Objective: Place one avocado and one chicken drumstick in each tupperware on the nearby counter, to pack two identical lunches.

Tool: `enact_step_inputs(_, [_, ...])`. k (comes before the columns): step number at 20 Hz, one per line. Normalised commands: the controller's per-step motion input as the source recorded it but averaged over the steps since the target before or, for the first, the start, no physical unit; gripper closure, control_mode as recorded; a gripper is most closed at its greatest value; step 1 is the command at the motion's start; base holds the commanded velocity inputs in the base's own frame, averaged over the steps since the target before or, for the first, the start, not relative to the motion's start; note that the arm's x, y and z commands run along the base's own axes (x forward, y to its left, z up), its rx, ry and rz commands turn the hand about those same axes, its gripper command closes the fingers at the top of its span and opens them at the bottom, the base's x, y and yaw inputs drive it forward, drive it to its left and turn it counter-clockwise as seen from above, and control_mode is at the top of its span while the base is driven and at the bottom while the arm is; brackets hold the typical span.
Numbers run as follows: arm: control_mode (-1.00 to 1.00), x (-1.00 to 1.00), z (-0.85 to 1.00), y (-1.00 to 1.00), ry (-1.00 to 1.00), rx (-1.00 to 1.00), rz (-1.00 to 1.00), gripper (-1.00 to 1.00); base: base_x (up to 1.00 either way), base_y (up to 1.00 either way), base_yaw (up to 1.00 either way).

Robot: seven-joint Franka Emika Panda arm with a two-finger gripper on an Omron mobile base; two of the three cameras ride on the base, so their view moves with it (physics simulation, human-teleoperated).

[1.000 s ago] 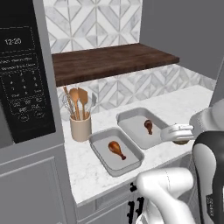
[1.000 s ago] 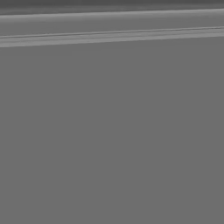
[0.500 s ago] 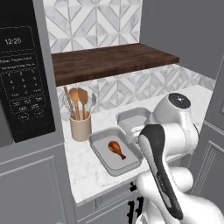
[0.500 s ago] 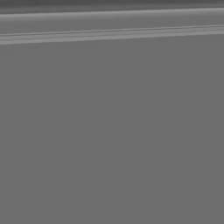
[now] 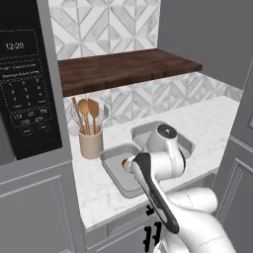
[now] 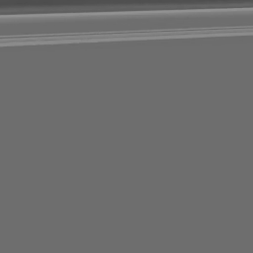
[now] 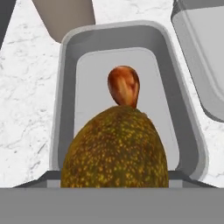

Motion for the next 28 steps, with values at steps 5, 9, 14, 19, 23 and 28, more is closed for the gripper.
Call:
enact_step_inputs(5, [-1.00,0.58,-0.75,0.26,0.11,0.00,0.06,1.00,0.00,0.00,0.00])
enact_step_inputs(9, [-1.00,0.54,-0.62,0.25,0.11,0.00,0.04,1.00,0.00,0.00,0.00])
enact_step_inputs(14, [-1.00,0.45,-0.41,0.02,0.05,0.00,0.01,1.00,0.00,0.00,0.00])
enact_step_inputs(19, [-1.00,0.31,-0.11,0.00,-0.01,-0.01,0.00,-1.00,0.00,0.00,0.00])
enact_step_inputs(23, [-1.00,0.15,0.01,0.00,-0.03,0.00,0.00,-1.00,0.00,0.00,0.00])
enact_step_inputs(28, [-1.00,0.00,0.26,0.02,-0.05,0.00,0.00,-1.00,0.00,0.00,0.00])
